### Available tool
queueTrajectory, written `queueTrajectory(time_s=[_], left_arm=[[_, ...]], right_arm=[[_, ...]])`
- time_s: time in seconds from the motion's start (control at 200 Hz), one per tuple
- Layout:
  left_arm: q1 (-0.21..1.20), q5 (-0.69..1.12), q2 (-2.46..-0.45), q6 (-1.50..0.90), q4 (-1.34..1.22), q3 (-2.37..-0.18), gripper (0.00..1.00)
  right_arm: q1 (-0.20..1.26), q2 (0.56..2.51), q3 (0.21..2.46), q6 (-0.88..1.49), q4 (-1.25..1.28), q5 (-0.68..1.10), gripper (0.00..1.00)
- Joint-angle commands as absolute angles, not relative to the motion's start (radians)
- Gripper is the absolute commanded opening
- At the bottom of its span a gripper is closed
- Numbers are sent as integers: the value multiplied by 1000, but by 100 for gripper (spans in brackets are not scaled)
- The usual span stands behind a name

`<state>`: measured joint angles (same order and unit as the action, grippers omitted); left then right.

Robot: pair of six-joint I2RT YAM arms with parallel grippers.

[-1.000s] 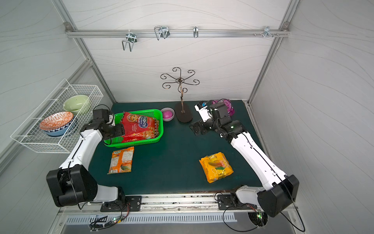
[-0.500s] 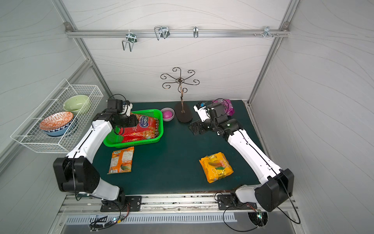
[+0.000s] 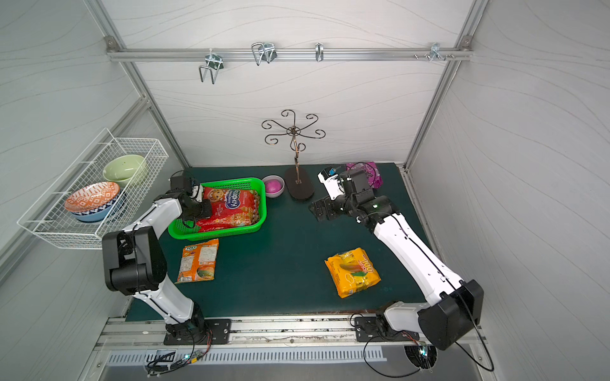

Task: Put the candies in the basket
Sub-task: Place the candy in the basket.

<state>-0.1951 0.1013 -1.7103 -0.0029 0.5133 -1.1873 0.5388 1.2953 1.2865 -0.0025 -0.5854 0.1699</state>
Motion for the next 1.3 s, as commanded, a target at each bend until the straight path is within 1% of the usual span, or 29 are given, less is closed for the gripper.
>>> queueTrajectory(time_s=[0.0, 0.085, 0.125, 0.17, 0.225, 0.295, 0.37, 0.49, 0.55, 0.595, 0.67, 0.745, 0.805, 0.87, 0.93, 1.02, 1.081, 1.146, 1.296], left_arm=[[-190, 69, -1768, 11, 508, -1182, 31], [-185, 71, -1820, -5, 516, -1208, 31], [-181, 68, -1839, -4, 520, -1217, 32], [-173, 62, -1852, -2, 528, -1227, 32], [-170, 64, -1858, 0, 530, -1228, 32], [-168, 70, -1855, 10, 519, -1216, 33], [-170, 52, -1864, 28, 519, -1219, 33], [-212, 42, -1855, 45, 526, -1223, 33], [-233, 55, -1831, 57, 529, -1217, 34], [-240, 52, -1809, 76, 531, -1211, 34], [-241, 55, -1768, 107, 535, -1200, 36], [-241, 63, -1733, 126, 537, -1192, 37], [-241, 64, -1713, 140, 544, -1188, 37], [-241, 74, -1695, 154, 559, -1190, 38], [-242, 88, -1682, 166, 585, -1196, 38], [-241, 111, -1660, 183, 622, -1200, 39], [-240, 119, -1641, 192, 642, -1199, 39], [-240, 135, -1610, 212, 658, -1191, 39], [-239, 224, -1526, 235, 668, -1162, 40]], right_arm=[[537, 1316, 1286, 51, -573, 185, 99], [539, 1367, 1313, 121, -575, 263, 99], [551, 1400, 1332, 168, -588, 270, 99], [583, 1444, 1354, 232, -607, 224, 98], [625, 1480, 1366, 258, -608, 206, 97], [713, 1528, 1373, 300, -580, 108, 96], [788, 1584, 1399, 339, -546, 49, 95], [868, 1714, 1500, 395, -551, 3, 82], [893, 1784, 1572, 416, -573, -14, 80], [908, 1848, 1634, 437, -592, -26, 75], [920, 1932, 1708, 480, -596, -50, 74], [920, 2006, 1778, 535, -605, -112, 63], [920, 2079, 1850, 578, -629, -175, 51], [922, 2152, 1937, 592, -670, -215, 46], [923, 2219, 2010, 602, -711, -245, 46], [925, 2277, 2074, 603, -731, -240, 46], [927, 2291, 2077, 602, -721, -227, 47], [927, 2304, 2074, 613, -718, -216, 45], [927, 2318, 2060, 644, -722, -211, 42]])
